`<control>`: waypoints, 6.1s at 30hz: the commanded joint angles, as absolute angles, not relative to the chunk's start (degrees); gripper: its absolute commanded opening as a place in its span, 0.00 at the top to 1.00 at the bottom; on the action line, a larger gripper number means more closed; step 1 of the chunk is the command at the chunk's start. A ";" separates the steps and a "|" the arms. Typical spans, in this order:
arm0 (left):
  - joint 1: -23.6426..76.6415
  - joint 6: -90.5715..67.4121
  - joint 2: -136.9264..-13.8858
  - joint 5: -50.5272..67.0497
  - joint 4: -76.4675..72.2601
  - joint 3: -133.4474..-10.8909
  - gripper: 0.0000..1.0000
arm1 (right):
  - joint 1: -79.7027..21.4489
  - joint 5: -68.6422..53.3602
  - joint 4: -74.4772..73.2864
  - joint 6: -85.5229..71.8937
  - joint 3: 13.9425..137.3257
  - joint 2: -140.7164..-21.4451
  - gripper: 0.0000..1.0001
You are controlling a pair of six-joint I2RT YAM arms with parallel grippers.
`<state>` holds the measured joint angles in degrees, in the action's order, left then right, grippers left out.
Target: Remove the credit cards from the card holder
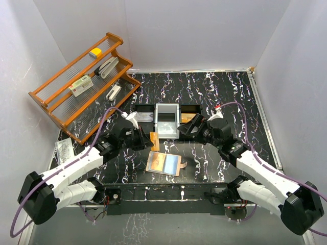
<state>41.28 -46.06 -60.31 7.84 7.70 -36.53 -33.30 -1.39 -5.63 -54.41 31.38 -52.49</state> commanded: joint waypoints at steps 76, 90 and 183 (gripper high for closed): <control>36.49 -57.02 -59.78 30.08 -9.90 -34.29 0.10 | -24.90 -29.38 13.47 -52.11 29.97 -53.02 1.00; 36.41 -48.08 -54.87 14.00 10.95 -40.13 0.01 | -25.24 -14.35 0.69 -6.38 42.00 -52.29 1.00; 36.12 -39.88 -56.61 9.43 23.66 -43.56 0.01 | -25.33 -8.98 -3.65 42.19 60.82 -94.32 0.45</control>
